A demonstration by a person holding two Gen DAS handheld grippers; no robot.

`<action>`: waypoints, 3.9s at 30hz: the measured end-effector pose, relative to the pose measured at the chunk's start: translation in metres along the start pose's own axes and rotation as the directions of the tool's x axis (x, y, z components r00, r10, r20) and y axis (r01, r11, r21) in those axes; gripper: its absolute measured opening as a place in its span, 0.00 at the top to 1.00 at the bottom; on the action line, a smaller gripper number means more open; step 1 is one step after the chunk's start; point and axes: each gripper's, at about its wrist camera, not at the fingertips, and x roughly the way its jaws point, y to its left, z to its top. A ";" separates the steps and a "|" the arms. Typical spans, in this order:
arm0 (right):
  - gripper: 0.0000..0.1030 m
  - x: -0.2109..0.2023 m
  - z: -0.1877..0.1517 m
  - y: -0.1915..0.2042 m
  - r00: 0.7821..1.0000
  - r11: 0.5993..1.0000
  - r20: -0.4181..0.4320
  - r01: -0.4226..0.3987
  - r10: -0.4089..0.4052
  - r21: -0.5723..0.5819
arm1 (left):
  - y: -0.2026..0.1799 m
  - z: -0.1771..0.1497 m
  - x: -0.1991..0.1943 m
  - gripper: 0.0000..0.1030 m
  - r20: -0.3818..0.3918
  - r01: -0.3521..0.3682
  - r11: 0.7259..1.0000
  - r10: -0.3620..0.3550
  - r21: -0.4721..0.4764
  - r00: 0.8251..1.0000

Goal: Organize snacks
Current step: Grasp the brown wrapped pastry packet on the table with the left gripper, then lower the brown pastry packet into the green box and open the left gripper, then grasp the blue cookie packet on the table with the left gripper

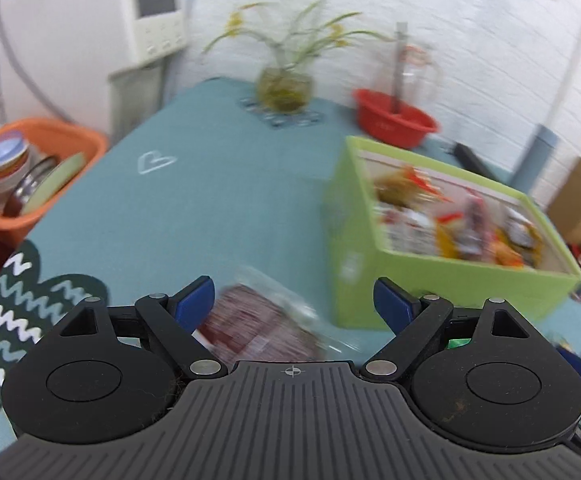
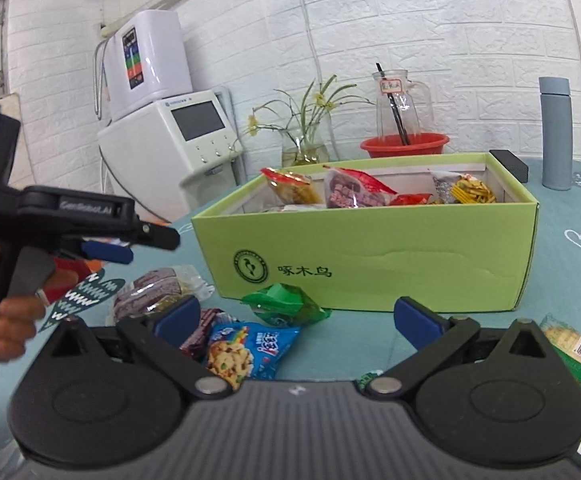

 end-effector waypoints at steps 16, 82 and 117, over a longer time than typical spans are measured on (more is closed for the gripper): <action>0.00 -0.002 0.000 -0.011 1.000 0.998 0.007 0.001 -0.001 0.066 | -0.051 -0.056 0.006 0.34 -0.132 0.147 0.985 -0.134 0.094 0.982; 0.21 0.063 0.116 0.036 0.994 0.978 -0.106 -0.034 0.012 -0.207 | -0.101 0.083 0.036 0.64 -0.041 0.368 0.921 -0.366 0.131 0.930; 0.10 -0.104 -0.060 0.047 0.985 0.995 -0.147 0.096 -0.094 0.009 | -0.084 -0.095 -0.045 0.27 -0.216 0.441 0.896 -0.422 0.047 0.881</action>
